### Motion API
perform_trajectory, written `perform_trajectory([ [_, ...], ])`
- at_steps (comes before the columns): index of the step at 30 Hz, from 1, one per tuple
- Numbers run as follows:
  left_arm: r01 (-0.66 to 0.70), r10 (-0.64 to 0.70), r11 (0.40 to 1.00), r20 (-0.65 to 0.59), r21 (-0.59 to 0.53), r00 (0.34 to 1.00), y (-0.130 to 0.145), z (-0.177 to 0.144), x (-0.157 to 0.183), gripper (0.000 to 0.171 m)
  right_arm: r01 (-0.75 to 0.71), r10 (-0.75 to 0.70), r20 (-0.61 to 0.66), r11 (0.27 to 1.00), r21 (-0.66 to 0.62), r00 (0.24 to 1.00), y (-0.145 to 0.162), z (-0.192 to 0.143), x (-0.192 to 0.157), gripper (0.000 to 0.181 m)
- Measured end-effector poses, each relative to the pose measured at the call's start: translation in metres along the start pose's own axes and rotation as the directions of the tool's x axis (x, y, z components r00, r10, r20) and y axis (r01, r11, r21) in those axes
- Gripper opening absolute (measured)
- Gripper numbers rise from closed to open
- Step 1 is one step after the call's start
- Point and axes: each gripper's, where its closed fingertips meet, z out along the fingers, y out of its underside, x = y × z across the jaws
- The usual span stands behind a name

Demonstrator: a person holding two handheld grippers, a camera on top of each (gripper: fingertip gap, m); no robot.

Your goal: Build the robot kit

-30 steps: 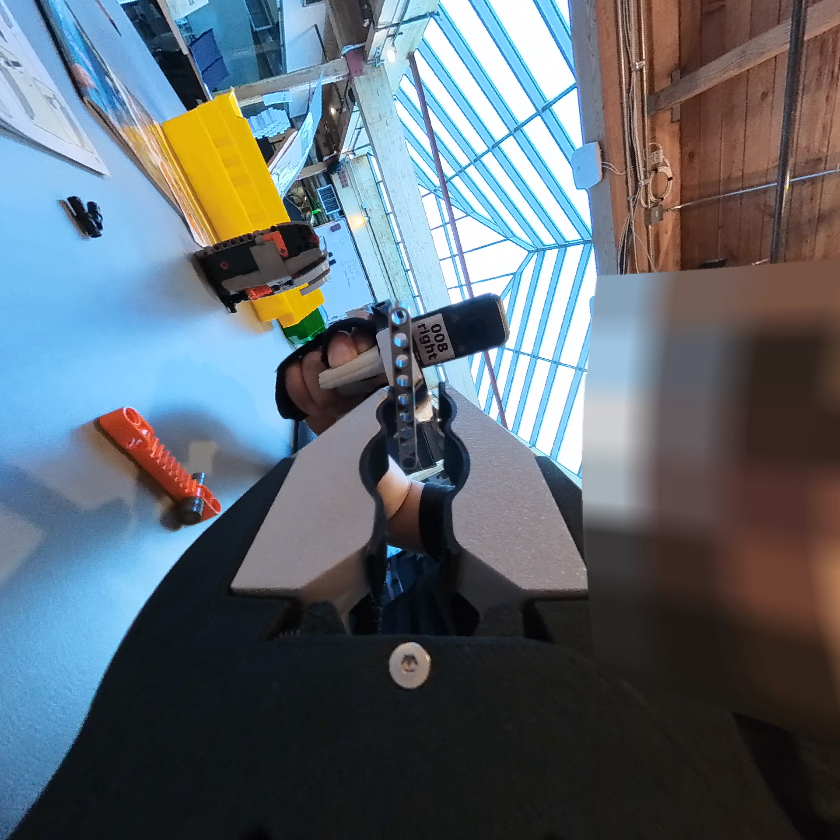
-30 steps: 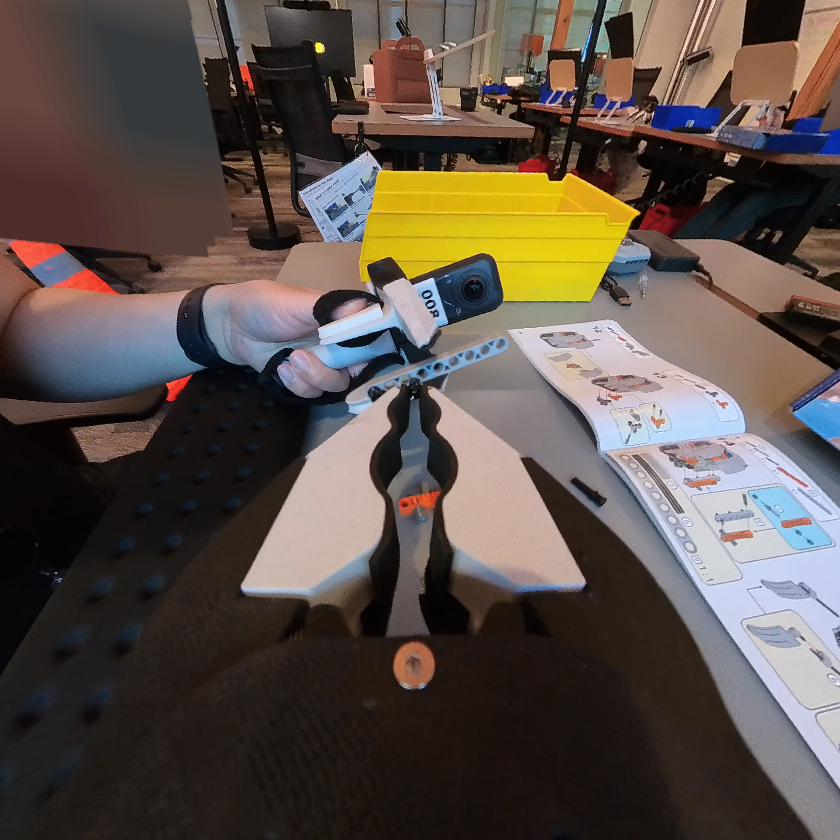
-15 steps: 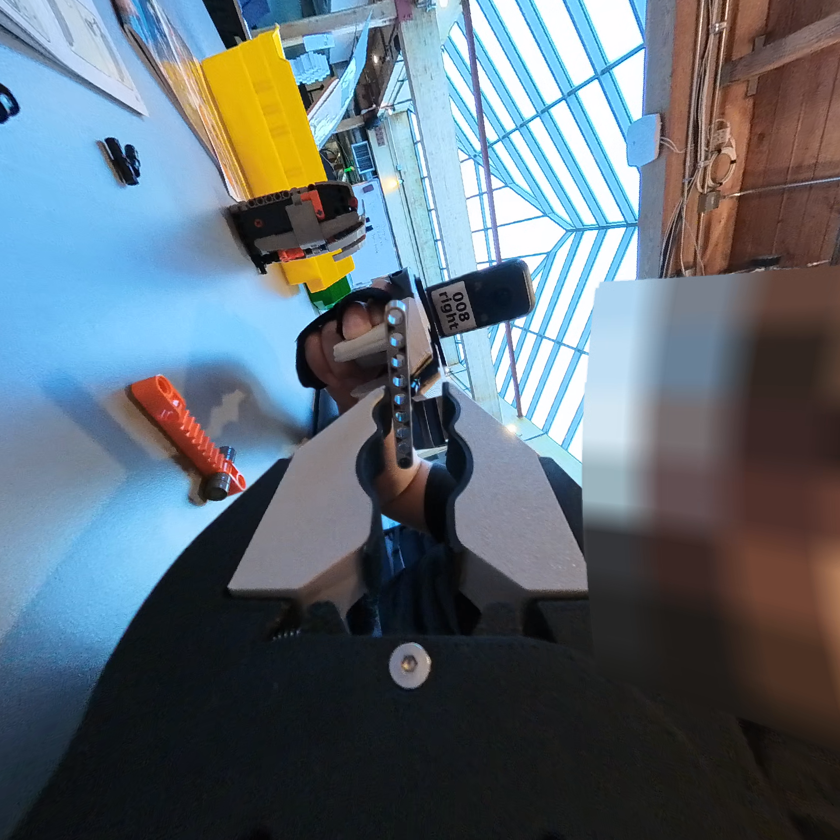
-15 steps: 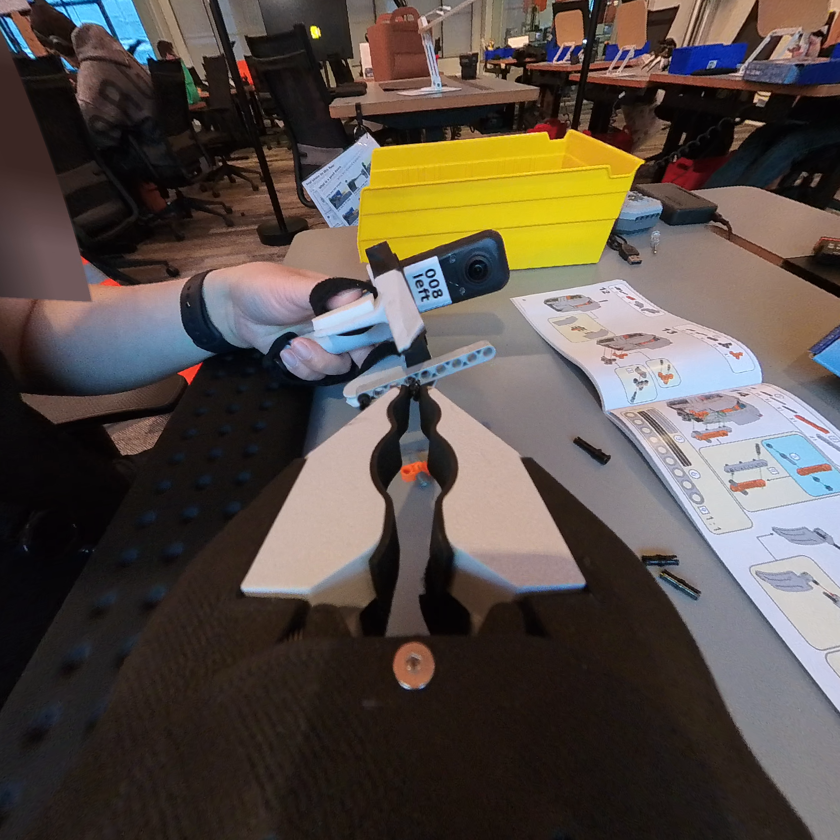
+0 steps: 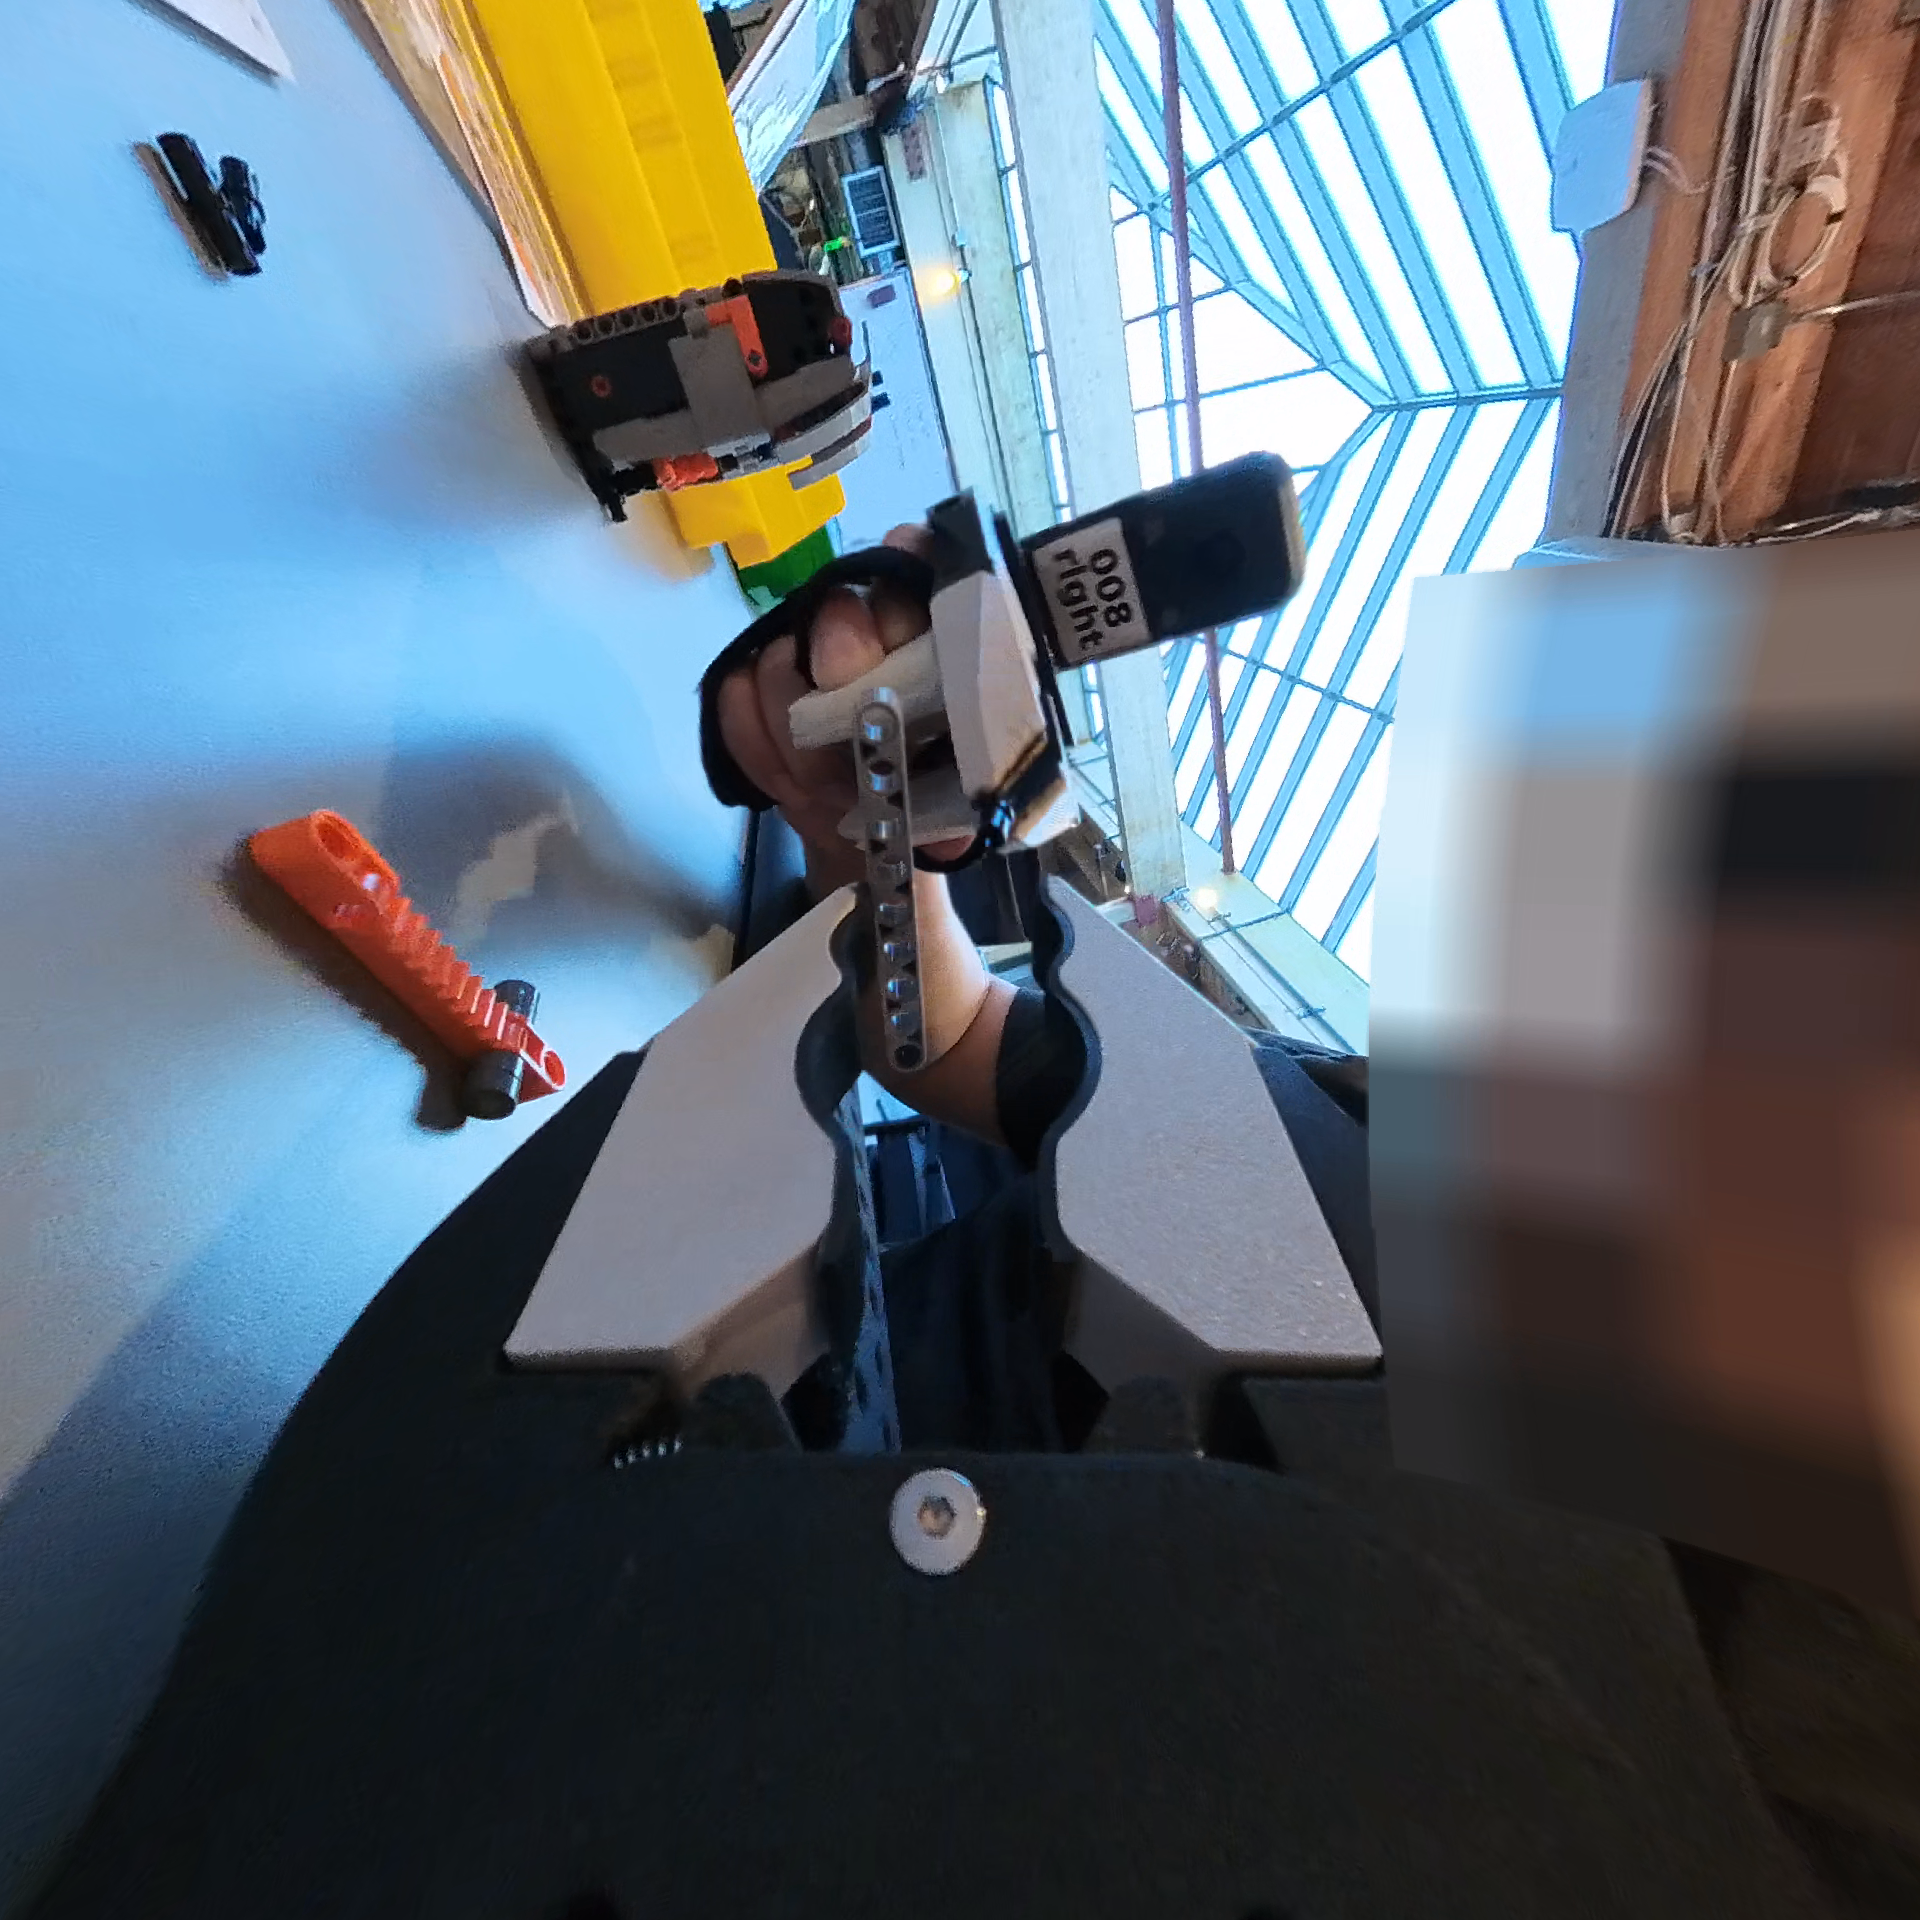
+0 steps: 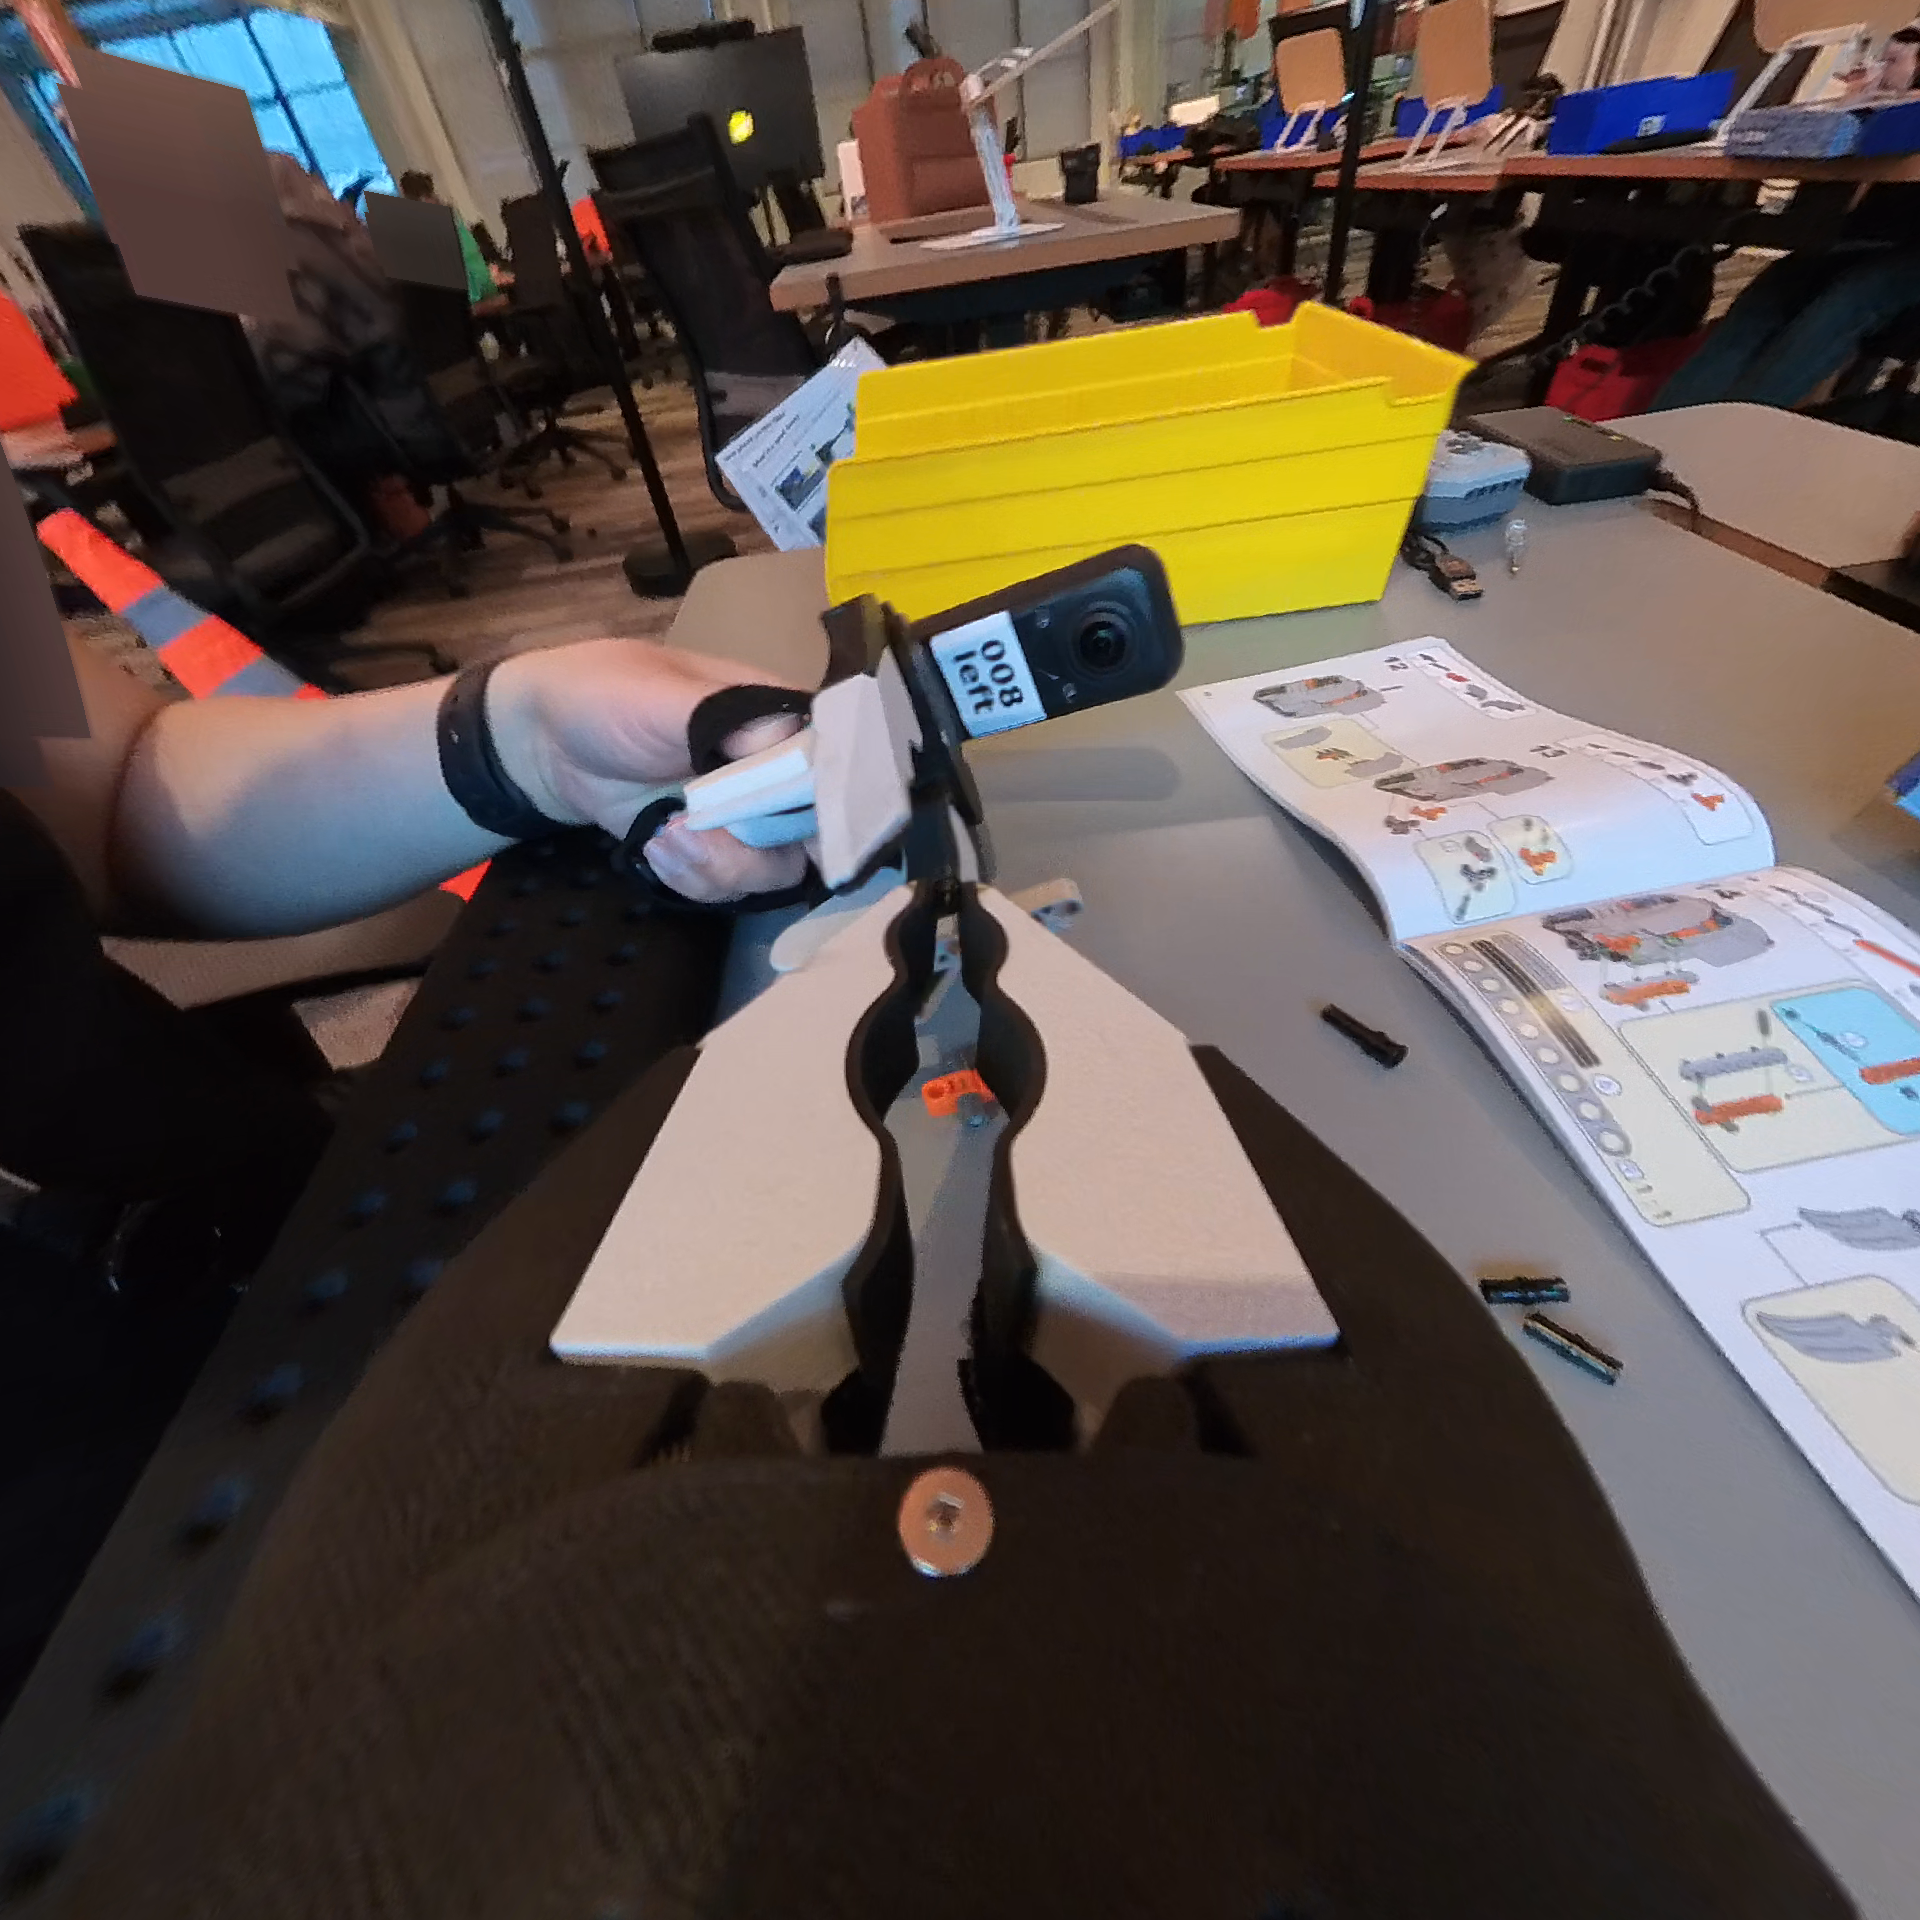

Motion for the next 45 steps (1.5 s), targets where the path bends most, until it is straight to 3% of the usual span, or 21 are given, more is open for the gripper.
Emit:
perform_trajectory([
  [8,0.009,-0.009,1.000,0.019,-0.024,1.000,0.003,0.002,-0.003,0.038,0.261,-0.272,-0.009,0.931,-0.255,0.962,0.009,-0.001,-0.003,0.002],
  [11,0.021,-0.021,1.000,-0.002,-0.022,1.000,0.002,0.002,-0.001,0.052,0.391,-0.371,0.125,0.880,-0.270,0.920,0.004,-0.006,-0.018,0.002],
  [18,0.039,-0.040,0.999,-0.040,-0.021,0.998,0.001,0.001,0.003,0.067,0.688,-0.640,0.261,0.624,-0.370,0.722,0.001,0.004,-0.016,0.002],
  [21,0.043,-0.043,0.999,-0.044,-0.012,0.998,0.000,0.001,0.003,0.075,0.736,-0.658,0.344,0.528,-0.424,0.670,0.013,0.008,-0.013,0.002],
  [29,0.040,-0.040,0.999,-0.048,0.000,0.998,-0.001,-0.001,0.004,0.078,0.783,-0.628,0.485,0.377,-0.494,0.608,0.034,0.009,-0.009,0.002],
  [37,0.023,-0.023,1.000,-0.056,-0.002,0.998,0.000,-0.001,0.007,0.078,0.799,-0.603,0.543,0.310,-0.515,0.584,0.034,0.013,-0.007,0.002],
  [45,0.023,-0.023,1.000,-0.074,-0.004,0.997,0.000,-0.002,0.010,0.077,0.791,-0.584,0.553,0.297,-0.535,0.594,0.032,0.013,-0.006,0.002],
])
